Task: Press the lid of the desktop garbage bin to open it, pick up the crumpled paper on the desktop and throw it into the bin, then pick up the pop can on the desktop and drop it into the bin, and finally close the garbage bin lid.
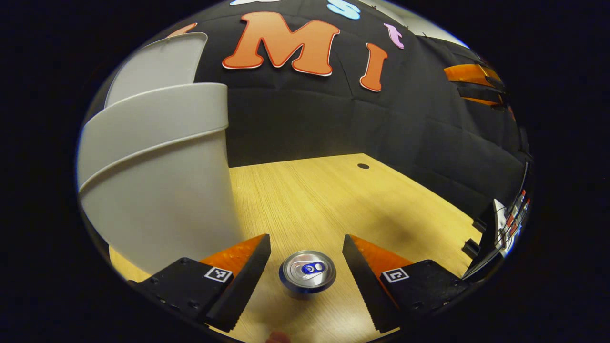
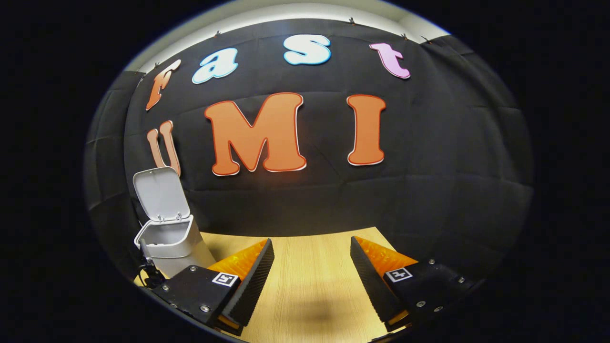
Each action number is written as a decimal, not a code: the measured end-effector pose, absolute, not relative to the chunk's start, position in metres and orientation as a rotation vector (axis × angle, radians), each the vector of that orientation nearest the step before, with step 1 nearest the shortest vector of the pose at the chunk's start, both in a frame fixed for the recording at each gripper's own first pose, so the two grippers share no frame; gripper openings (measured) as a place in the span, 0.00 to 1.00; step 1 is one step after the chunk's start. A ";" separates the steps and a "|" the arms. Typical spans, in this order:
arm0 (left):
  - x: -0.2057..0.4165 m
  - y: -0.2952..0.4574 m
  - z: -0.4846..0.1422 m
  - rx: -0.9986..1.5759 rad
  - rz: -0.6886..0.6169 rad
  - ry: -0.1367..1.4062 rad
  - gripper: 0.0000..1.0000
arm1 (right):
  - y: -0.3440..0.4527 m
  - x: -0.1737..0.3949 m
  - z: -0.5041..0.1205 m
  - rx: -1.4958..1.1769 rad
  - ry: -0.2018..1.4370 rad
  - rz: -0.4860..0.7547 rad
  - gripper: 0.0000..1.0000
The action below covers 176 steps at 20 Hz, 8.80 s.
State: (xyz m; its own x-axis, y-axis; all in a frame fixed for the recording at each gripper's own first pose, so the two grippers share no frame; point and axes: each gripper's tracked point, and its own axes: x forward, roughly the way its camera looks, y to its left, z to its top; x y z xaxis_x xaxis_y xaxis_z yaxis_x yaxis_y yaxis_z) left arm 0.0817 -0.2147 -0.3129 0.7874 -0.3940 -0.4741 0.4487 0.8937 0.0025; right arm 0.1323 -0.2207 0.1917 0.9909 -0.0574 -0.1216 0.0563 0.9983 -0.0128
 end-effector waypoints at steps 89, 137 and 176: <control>0.166 -0.010 -0.033 -0.016 -0.001 0.349 0.93 | -0.202 0.152 0.176 0.028 0.163 -0.023 0.96; 0.285 0.051 0.107 0.034 0.018 0.481 0.94 | -0.229 0.158 0.163 0.178 0.179 -0.039 0.96; 0.151 -0.027 -0.092 0.056 -0.116 0.435 0.95 | -0.188 0.153 0.149 0.106 0.264 0.099 0.96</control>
State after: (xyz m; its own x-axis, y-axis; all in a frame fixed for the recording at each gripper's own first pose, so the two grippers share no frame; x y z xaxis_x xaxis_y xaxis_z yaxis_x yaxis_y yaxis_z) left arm 0.1513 -0.0272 -0.0923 0.9003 -0.1000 -0.4235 0.1240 0.9919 0.0293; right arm 0.1529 -0.1885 0.1488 0.9605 0.1115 -0.2550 -0.0836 0.9895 0.1178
